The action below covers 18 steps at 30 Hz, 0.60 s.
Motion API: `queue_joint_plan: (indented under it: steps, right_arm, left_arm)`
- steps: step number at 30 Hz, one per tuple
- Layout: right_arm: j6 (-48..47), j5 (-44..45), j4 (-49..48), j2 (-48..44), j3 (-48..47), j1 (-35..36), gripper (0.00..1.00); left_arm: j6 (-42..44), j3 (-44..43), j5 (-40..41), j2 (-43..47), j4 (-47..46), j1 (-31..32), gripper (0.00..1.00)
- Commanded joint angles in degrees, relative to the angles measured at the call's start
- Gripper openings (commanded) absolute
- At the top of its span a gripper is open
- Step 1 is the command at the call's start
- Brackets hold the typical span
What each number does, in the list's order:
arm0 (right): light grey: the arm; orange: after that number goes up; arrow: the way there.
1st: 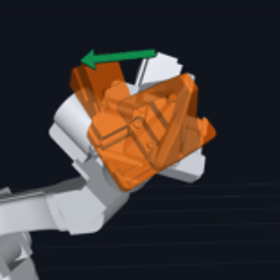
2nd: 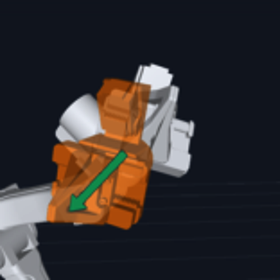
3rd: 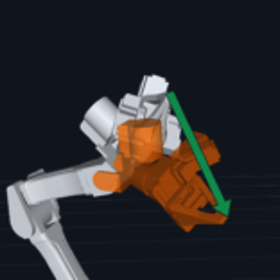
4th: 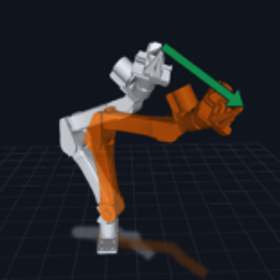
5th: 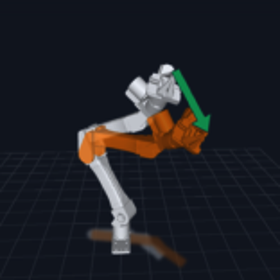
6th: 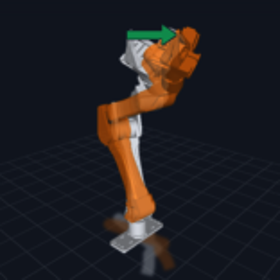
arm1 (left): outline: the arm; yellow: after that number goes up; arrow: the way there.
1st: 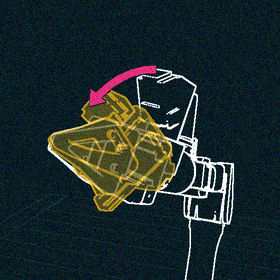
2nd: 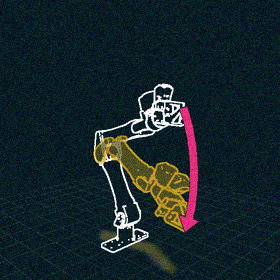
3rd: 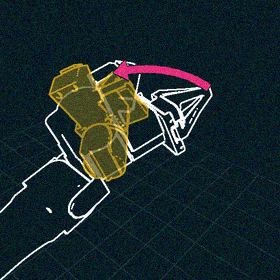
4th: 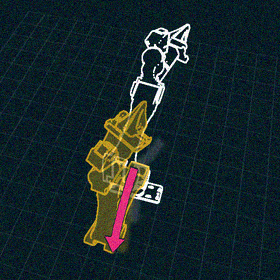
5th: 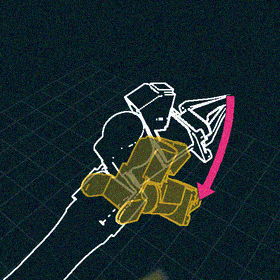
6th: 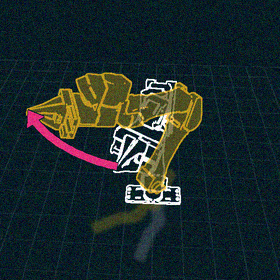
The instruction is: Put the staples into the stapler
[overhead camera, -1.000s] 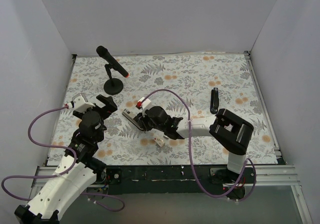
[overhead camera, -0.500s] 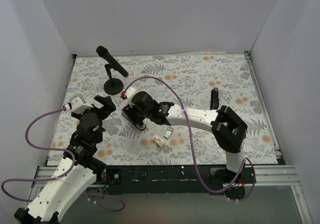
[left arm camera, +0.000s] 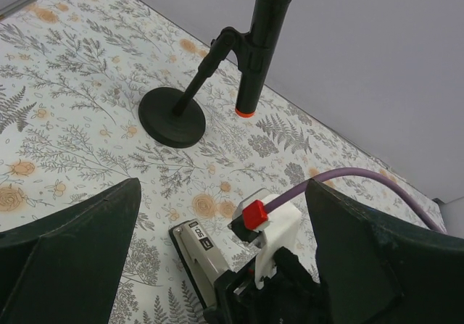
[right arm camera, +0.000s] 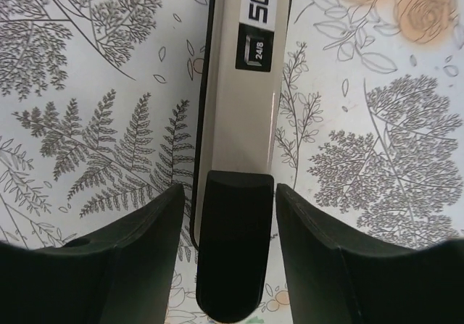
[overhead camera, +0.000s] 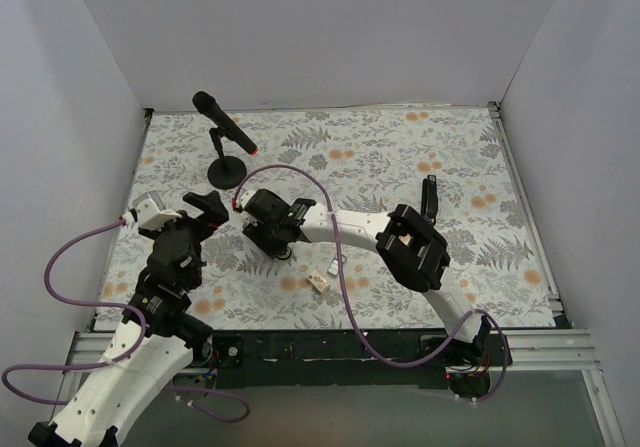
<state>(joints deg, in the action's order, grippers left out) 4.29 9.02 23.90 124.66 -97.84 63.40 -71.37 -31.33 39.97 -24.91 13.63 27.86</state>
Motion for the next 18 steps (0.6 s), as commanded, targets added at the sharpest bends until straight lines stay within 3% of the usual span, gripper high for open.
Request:
queue_joint_plan:
  steps: [1,9,18]
  right_arm:
    - [0.8,0.0,1.2,1.3,-4.2,-0.6,0.57]
    - [2.9,1.6,-2.6,-5.1,3.4,-4.2,0.15]
    - [5.6,7.2,-5.5,-17.9,22.3,-16.2,0.09]
  left_arm:
    - [0.3,0.2,-0.4,0.3,-0.6,-0.3,0.98]
    - [0.2,0.3,-0.7,0.1,-0.7,-0.3,0.98]
    - [0.4,0.1,-0.9,-0.7,-0.4,-0.3,0.98]
